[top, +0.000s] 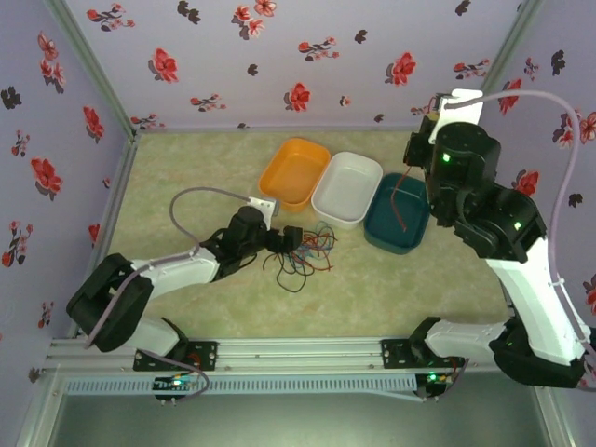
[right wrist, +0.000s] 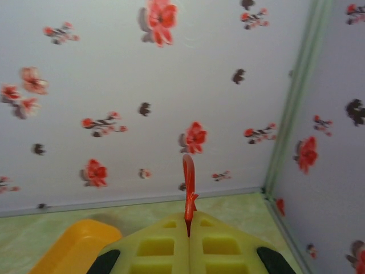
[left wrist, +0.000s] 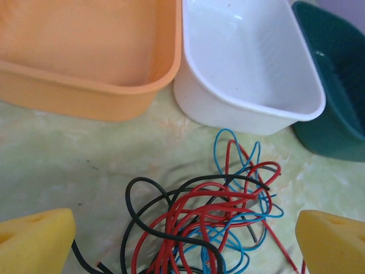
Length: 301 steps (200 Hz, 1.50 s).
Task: Untangle the cables
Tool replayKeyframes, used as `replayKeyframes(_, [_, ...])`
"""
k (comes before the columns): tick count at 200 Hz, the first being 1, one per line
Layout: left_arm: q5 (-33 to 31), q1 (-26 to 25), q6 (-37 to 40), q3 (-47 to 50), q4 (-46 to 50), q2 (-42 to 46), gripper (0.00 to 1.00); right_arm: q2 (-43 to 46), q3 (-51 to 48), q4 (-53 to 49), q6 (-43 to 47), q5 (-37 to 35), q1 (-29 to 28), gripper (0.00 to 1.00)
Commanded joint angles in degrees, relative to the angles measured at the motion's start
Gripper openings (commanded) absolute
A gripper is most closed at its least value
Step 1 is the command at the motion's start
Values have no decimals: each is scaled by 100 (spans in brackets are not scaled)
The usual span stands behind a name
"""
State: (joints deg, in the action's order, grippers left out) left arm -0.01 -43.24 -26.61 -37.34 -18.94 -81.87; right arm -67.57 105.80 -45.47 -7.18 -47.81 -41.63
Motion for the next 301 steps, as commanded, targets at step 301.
replayKeyframes(301, [-790, -9, 283, -98, 558, 1034, 100, -1460, -3662, 1452, -1843, 3355, 2782, 0])
